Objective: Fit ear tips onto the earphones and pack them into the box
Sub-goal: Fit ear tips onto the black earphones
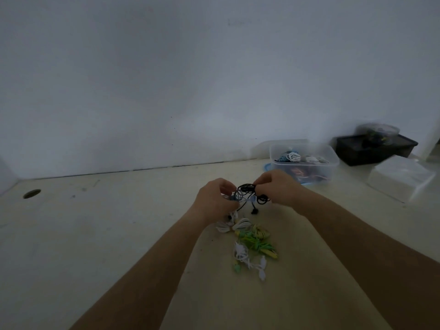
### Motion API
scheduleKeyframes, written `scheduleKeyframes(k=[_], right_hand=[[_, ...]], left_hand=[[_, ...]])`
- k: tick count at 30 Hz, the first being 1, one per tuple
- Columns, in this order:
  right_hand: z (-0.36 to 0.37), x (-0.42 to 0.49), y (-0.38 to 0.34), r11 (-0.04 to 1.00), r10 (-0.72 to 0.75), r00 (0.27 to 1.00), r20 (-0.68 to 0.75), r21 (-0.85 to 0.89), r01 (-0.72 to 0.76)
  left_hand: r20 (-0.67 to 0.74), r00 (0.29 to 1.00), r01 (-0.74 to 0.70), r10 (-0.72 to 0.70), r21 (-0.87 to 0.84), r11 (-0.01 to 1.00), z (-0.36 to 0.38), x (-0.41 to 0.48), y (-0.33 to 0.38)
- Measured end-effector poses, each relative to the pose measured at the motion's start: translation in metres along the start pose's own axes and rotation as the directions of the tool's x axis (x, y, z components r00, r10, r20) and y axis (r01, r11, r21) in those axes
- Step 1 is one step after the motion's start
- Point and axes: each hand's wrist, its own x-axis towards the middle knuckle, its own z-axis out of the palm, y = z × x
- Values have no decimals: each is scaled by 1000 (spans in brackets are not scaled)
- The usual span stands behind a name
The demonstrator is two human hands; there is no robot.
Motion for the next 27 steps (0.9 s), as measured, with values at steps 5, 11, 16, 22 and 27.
scheduleKeyframes(k=[5,11,16,22,27], right_hand=[[-9,-6,-14,986,-30,997,-64,161,40],[-17,-13,-29,918,-29,998,-59,393,50],[-26,-23,-47,846,-35,997,-67,530,65],[-24,-39,-66,754,-42,999,-11,656,39],[-14,-53,-76,677,-16,1000,9,736,4]], left_hand=[[11,1000,11,-11,-5,1000,-2,-6,0],[11,1000,1,-1,29,1000,-6,-10,1],[-15,1000,19,-19,28,999,-11,-17,6],[179,978,204,-107,-734,648,-33,-50,37],[259,962,271,-81,-898,345,-53,-81,37]])
